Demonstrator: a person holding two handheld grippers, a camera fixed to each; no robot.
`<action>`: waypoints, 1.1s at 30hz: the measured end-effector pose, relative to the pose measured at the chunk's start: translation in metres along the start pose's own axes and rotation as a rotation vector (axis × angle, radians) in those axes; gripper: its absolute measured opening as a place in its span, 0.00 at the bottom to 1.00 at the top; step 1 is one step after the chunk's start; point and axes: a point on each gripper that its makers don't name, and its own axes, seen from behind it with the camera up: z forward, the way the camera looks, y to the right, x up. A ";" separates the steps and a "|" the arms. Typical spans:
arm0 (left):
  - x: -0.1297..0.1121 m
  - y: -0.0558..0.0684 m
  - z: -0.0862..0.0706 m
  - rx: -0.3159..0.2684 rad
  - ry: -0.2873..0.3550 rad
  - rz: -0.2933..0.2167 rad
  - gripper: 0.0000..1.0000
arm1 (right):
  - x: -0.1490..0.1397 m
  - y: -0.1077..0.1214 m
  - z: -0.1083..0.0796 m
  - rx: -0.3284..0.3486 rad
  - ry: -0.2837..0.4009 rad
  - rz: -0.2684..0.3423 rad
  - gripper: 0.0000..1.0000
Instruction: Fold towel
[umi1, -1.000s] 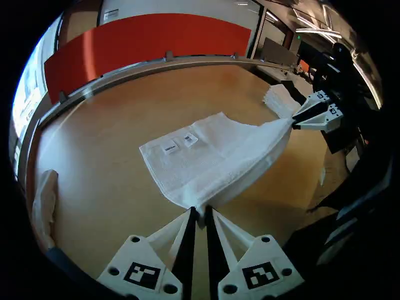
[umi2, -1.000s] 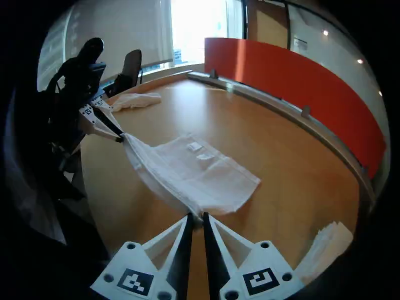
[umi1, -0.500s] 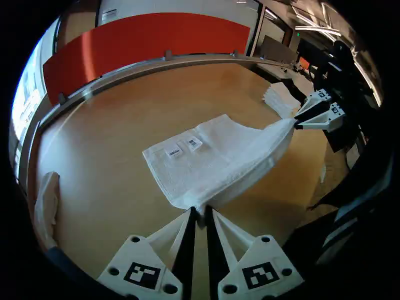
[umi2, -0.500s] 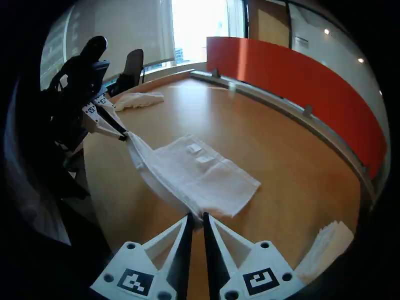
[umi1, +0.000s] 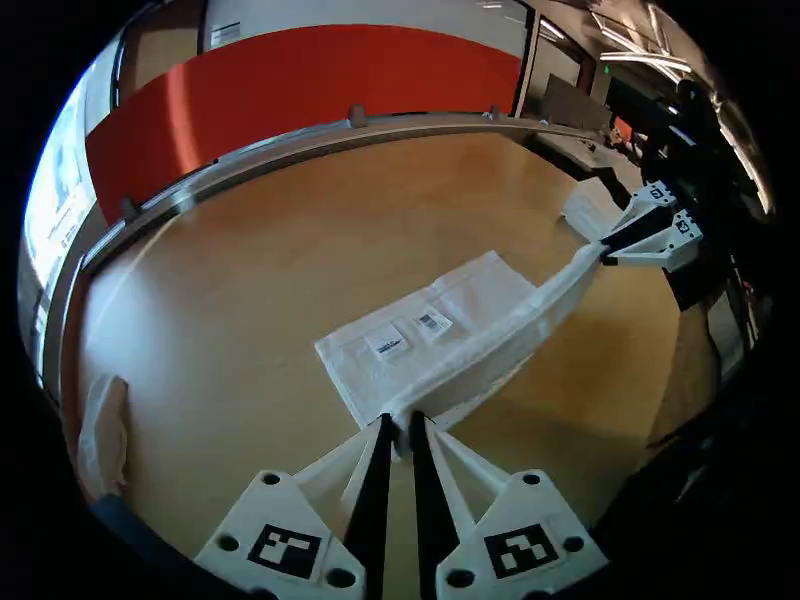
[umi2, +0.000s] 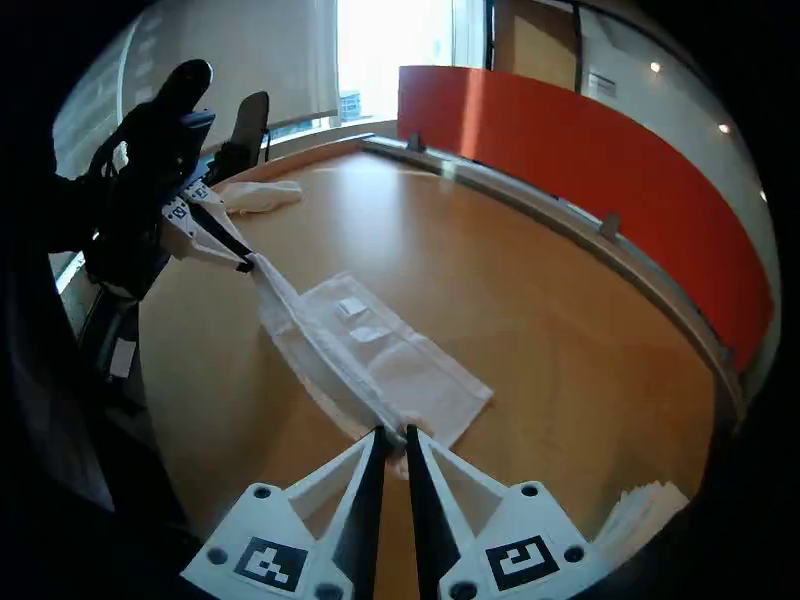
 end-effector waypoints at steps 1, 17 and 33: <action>0.002 -0.003 0.003 0.005 0.001 0.002 0.14 | 0.001 0.002 0.002 0.000 0.001 0.002 0.15; 0.002 -0.023 0.045 0.011 -0.049 0.047 0.15 | -0.014 0.024 0.035 0.006 -0.045 0.031 0.15; -0.016 -0.037 0.090 0.064 -0.088 0.058 0.33 | -0.039 0.036 0.073 -0.020 -0.062 0.085 0.22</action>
